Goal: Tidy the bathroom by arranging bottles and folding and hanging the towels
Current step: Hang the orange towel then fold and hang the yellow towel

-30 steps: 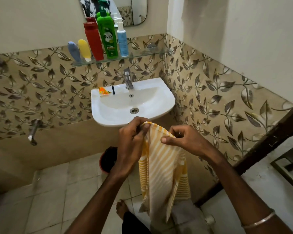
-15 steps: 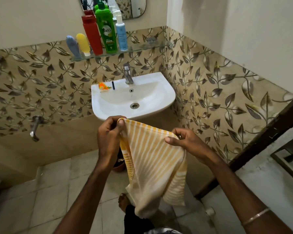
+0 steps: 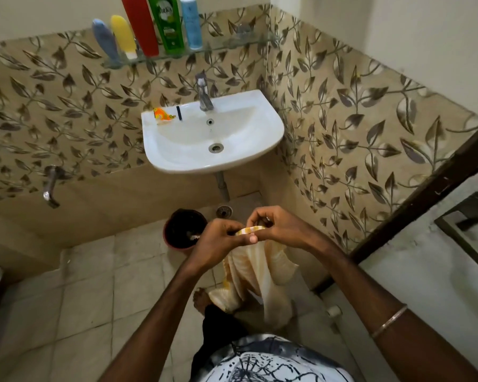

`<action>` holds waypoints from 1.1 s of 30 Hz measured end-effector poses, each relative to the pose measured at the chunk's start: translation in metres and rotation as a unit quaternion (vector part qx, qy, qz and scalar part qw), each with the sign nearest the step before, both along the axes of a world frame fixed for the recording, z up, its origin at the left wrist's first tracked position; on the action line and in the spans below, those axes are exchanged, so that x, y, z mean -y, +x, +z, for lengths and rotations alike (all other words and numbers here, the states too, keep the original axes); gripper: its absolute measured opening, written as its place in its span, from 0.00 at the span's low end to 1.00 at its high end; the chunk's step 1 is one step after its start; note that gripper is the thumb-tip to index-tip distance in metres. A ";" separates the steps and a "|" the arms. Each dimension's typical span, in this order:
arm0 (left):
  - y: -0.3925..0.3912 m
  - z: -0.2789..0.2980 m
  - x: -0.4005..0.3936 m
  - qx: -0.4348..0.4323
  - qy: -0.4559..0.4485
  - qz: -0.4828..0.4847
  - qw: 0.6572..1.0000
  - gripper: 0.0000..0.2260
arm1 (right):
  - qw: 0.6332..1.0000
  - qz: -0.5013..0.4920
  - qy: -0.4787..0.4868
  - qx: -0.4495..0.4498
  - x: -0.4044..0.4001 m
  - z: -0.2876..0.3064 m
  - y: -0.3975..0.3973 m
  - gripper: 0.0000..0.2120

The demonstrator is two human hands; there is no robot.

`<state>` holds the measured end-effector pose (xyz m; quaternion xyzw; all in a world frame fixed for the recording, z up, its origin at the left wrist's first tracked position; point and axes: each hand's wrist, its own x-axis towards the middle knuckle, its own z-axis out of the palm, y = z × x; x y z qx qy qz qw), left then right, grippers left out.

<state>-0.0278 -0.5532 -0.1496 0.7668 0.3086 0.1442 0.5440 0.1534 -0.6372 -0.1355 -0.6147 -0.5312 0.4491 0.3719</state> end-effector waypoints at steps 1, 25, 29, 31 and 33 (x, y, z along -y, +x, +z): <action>-0.001 -0.003 0.003 -0.009 0.004 0.002 1.000 0.15 | 1.000 0.004 -0.008 0.001 0.004 -0.006 -0.001 0.06; -0.073 -0.047 0.026 -0.047 -0.107 0.093 0.989 0.15 | 0.994 0.085 -0.069 0.015 0.038 -0.058 -0.016 0.09; -0.055 -0.040 0.041 -0.013 -0.137 -0.012 0.990 0.22 | 0.987 0.136 -0.080 0.042 0.025 -0.047 -0.032 0.04; -0.054 -0.038 0.040 0.004 -0.141 0.009 0.990 0.16 | 0.989 0.124 -0.077 0.032 0.023 -0.042 -0.028 0.02; -0.056 -0.036 0.038 0.013 -0.134 0.036 0.990 0.09 | 0.988 0.123 -0.086 0.026 0.026 -0.038 -0.019 0.04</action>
